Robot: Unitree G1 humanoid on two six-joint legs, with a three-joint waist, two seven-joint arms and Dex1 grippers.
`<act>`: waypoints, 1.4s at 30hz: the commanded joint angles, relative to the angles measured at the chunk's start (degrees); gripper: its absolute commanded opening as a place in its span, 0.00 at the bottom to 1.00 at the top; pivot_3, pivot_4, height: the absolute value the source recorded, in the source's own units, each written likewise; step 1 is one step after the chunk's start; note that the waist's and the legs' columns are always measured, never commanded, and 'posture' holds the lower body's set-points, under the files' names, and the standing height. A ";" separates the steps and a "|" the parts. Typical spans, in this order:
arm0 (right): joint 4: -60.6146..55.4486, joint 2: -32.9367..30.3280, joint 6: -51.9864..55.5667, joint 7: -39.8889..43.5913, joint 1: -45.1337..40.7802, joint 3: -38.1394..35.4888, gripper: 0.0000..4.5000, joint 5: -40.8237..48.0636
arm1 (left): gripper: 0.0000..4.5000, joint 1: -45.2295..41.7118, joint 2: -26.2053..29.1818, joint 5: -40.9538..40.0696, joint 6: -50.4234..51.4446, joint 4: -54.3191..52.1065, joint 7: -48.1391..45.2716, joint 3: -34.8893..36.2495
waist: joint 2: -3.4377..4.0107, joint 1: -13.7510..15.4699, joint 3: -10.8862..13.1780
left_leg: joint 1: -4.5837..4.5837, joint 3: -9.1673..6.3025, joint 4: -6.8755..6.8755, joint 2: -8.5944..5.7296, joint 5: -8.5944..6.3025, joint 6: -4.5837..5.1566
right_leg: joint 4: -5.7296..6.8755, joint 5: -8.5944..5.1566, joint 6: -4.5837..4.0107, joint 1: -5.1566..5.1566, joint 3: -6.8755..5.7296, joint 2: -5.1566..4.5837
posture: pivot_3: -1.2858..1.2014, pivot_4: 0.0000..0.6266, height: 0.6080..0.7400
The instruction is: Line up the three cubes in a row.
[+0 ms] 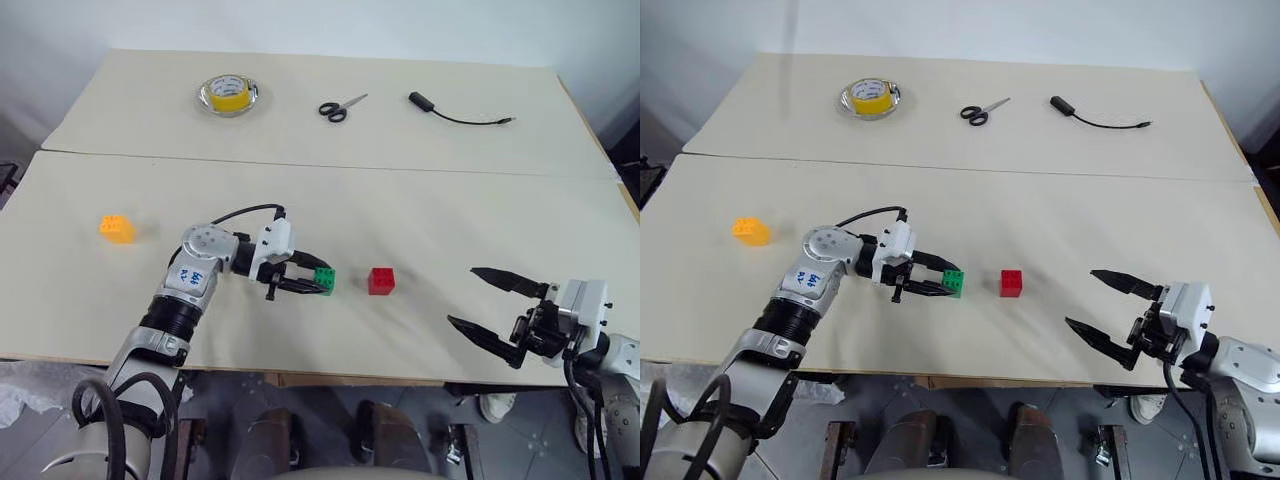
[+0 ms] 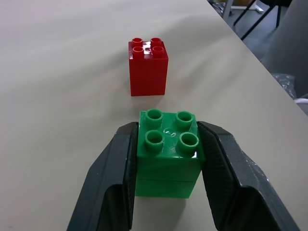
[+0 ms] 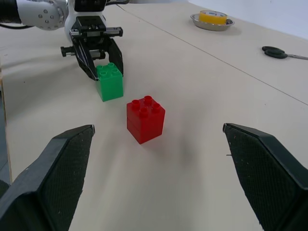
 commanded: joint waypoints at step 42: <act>3.47 5.08 -0.61 3.86 -24.34 19.35 1.00 -4.33 | 0.99 54.88 -6.41 -19.95 11.40 -39.17 55.82 58.57 | -0.27 -0.25 -0.03 | 0.02 -0.17 0.34 0.44 -0.27 0.06 | 0.10 -0.01 -0.06 0.08 0.41 -0.10 | 0.52 0.24 1.00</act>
